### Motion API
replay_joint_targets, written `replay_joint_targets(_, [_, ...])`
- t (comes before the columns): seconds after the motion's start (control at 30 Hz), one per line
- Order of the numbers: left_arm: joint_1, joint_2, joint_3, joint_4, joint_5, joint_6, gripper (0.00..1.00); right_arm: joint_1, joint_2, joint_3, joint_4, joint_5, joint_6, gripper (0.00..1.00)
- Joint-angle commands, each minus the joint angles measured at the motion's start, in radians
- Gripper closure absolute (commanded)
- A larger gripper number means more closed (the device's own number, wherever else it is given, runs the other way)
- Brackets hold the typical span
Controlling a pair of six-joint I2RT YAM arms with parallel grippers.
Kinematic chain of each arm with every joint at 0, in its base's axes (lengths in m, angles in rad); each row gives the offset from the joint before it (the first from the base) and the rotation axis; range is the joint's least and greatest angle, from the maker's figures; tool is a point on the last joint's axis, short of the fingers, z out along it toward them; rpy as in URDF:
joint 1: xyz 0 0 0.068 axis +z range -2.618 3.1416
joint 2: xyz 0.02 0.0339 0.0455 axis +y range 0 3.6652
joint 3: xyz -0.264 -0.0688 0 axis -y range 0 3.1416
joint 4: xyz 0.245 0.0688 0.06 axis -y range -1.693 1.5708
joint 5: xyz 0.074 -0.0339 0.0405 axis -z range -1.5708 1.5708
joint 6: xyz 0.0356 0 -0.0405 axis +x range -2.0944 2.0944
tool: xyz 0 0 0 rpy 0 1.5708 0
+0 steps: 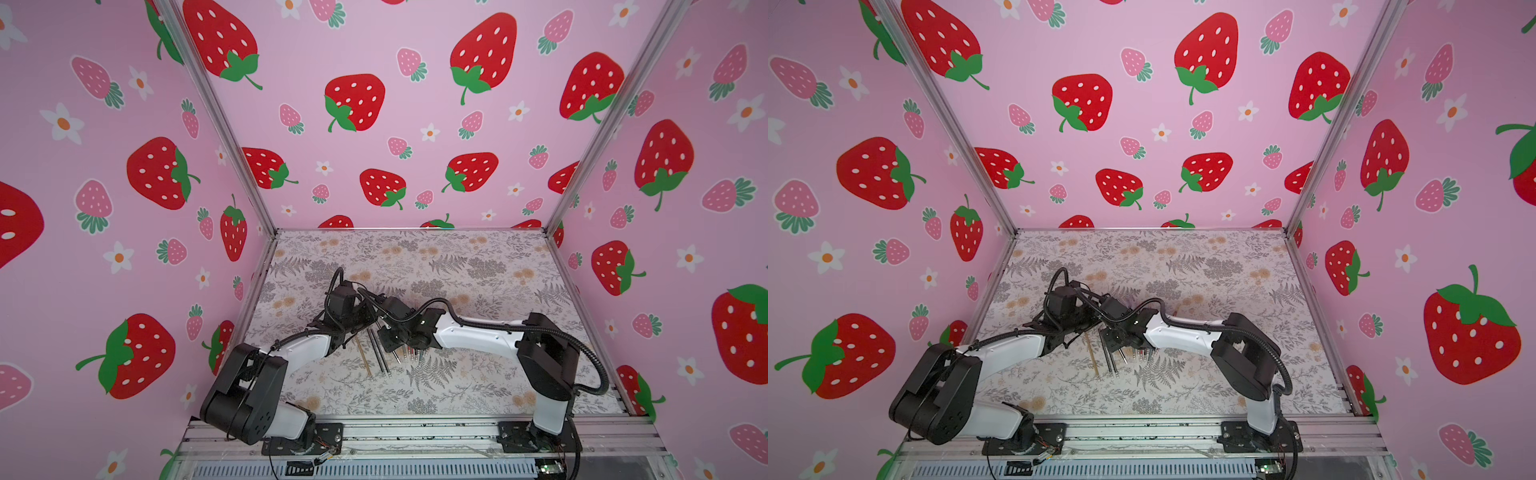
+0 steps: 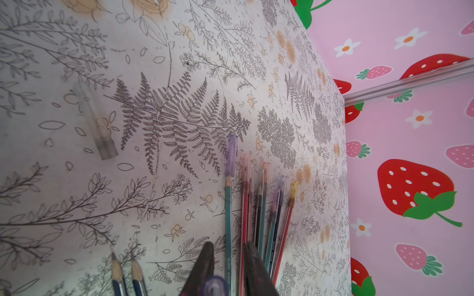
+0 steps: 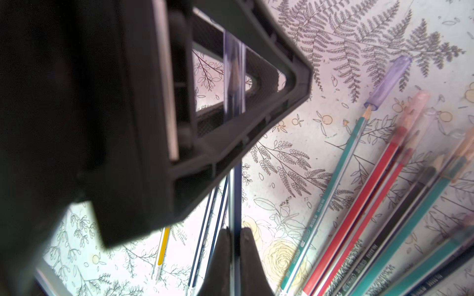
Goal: Remove the protective cover of the pencils
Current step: Remove the protective sleeve from the pencil.
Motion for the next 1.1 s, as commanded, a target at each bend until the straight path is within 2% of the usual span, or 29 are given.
replay_joint_targets(0.0, [-0.005, -0.033, 0.029, 0.025, 0.005, -0.023, 0.81, 0.018, -0.044, -0.016, 0.023, -0.008, -0.005, 0.95])
replay_joint_targets(0.1, [-0.006, -0.049, 0.027, 0.017, -0.004, -0.028, 0.84, 0.018, -0.043, -0.017, 0.024, -0.005, -0.005, 0.95])
replay_joint_targets(0.43, [-0.005, -0.077, 0.025, -0.001, -0.011, -0.042, 0.93, 0.018, -0.022, -0.012, 0.021, 0.015, 0.005, 0.65])
replay_joint_targets(0.57, [-0.006, -0.086, 0.023, -0.004, -0.007, -0.044, 0.93, 0.018, 0.000, 0.000, 0.016, 0.020, 0.003, 0.62])
replay_joint_targets(0.63, [-0.006, -0.091, 0.021, -0.007, -0.007, -0.045, 0.93, 0.018, 0.006, 0.005, 0.015, 0.017, 0.001, 0.65])
replay_joint_targets(0.8, [-0.005, -0.100, 0.018, -0.009, -0.012, -0.045, 0.93, 0.018, 0.006, 0.005, 0.020, 0.015, -0.005, 0.82])
replay_joint_targets(0.83, [-0.005, -0.100, 0.019, -0.012, -0.012, -0.045, 0.98, 0.018, 0.006, 0.003, 0.022, 0.015, -0.007, 0.85])
replay_joint_targets(1.07, [-0.005, -0.094, 0.028, -0.022, -0.013, -0.046, 1.00, 0.019, -0.001, -0.007, 0.036, 0.006, -0.010, 0.96])
